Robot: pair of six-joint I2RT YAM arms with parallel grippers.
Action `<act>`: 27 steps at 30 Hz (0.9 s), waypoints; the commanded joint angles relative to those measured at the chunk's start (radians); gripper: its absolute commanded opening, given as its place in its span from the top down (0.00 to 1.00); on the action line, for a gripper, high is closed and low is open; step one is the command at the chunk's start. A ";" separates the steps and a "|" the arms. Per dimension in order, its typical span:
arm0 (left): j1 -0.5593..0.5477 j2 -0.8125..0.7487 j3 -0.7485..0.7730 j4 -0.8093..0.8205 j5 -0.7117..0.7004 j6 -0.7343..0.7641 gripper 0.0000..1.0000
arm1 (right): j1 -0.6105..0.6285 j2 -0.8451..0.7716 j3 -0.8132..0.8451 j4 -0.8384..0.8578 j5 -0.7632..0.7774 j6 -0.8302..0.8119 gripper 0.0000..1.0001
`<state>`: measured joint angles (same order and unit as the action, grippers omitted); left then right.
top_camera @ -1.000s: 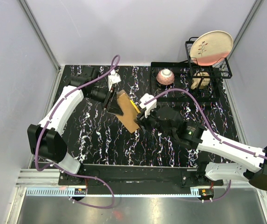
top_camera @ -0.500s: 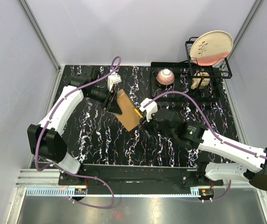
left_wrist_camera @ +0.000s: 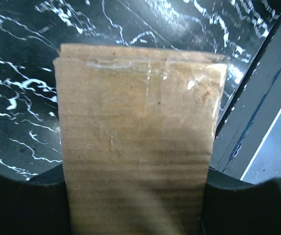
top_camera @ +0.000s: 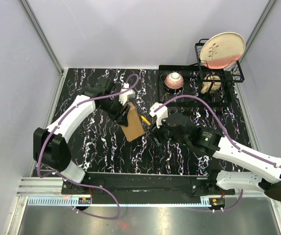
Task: Unpack the express box
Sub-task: Cut the express box.
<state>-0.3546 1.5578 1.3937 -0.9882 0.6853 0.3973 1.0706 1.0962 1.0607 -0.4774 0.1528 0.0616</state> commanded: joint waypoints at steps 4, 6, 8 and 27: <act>-0.063 -0.070 -0.018 0.008 -0.011 0.075 0.88 | -0.004 -0.139 -0.010 -0.006 -0.055 0.089 1.00; -0.082 -0.120 0.005 -0.041 0.016 0.150 0.87 | -0.006 -0.160 -0.010 -0.013 -0.093 0.116 1.00; -0.138 -0.157 0.014 -0.081 -0.003 0.237 0.87 | -0.015 -0.173 0.013 -0.042 -0.148 0.135 1.00; -0.261 -0.177 0.103 -0.170 -0.138 0.313 0.89 | -0.044 -0.035 0.053 -0.156 -0.664 0.262 1.00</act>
<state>-0.6125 1.4094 1.4620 -1.1343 0.5137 0.6662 1.0515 1.0939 1.0920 -0.6193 -0.4992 0.3397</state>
